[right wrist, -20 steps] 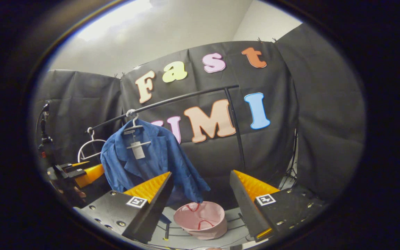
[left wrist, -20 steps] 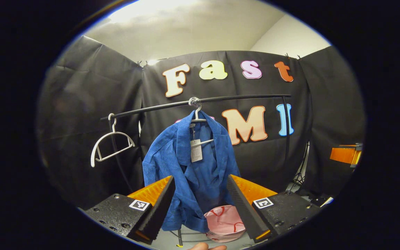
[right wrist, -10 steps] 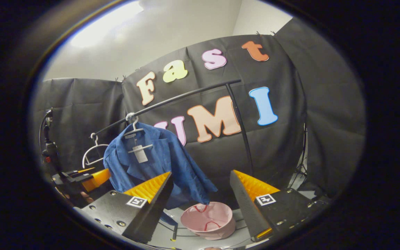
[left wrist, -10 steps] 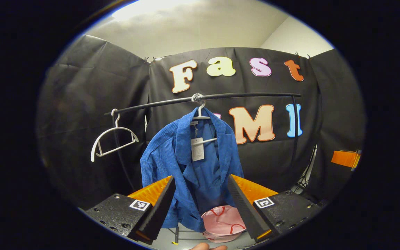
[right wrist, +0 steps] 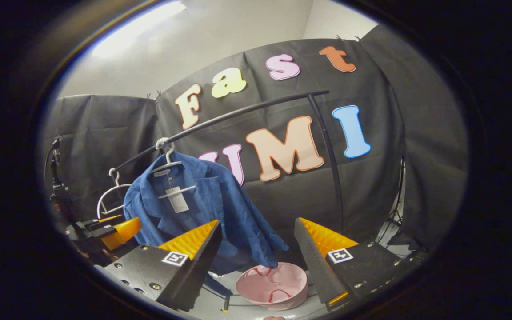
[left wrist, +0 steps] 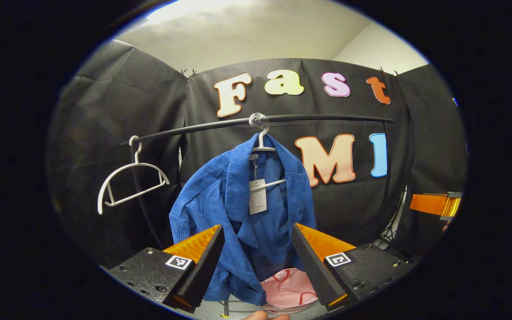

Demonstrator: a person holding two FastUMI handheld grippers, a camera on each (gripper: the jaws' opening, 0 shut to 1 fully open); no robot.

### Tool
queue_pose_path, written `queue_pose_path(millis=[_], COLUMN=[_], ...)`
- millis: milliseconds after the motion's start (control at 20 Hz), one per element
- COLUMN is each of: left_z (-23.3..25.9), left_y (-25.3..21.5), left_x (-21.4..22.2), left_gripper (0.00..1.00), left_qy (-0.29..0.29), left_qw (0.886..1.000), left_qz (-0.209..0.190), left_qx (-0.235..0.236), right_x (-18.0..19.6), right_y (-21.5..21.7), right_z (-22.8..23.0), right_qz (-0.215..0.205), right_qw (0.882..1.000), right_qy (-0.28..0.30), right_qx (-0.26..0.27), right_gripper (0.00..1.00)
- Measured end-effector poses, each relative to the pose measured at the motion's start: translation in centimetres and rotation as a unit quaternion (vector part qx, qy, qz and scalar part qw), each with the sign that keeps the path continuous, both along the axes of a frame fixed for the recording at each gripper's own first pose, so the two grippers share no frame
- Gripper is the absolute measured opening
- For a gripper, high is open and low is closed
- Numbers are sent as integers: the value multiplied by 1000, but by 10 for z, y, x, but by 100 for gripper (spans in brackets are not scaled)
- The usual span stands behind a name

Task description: Grasp the clothes on the hanger with both hands and then place them into the laundry hamper below.

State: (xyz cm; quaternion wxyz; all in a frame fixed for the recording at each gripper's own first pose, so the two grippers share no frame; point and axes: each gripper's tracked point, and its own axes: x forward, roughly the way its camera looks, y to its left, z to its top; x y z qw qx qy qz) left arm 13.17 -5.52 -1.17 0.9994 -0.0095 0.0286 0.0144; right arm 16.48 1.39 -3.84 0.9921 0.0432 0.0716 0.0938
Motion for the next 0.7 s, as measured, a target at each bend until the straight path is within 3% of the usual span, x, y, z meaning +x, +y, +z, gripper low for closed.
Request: queue_pose_path(millis=[50, 150, 250, 350, 700], left_z=[-6, -15, -21, -30, -35], left_y=[3, 8, 14, 17, 24], left_x=[6, 16, 25, 32, 59], left_gripper=[97, 94, 97, 97, 93], left_qy=[2, 10, 15, 22, 22], left_qw=[1000, 1000, 1000, 1000, 999], left_qz=[1, 2, 8, 10, 35], left_qx=[1, -1, -7, -10, -9], right_x=[7, 22, 35, 46, 80], right_y=[7, 17, 30, 45, 96], right_z=[-3, -11, -17, -21, -40], right_qz=[4, 5, 12, 23, 53], right_qw=[1000, 1000, 1000, 999, 997], right_qy=[2, 9, 16, 20, 45], right_qx=[-2, -11, -15, -12, -30], right_gripper=[95, 98, 100, 95, 98])
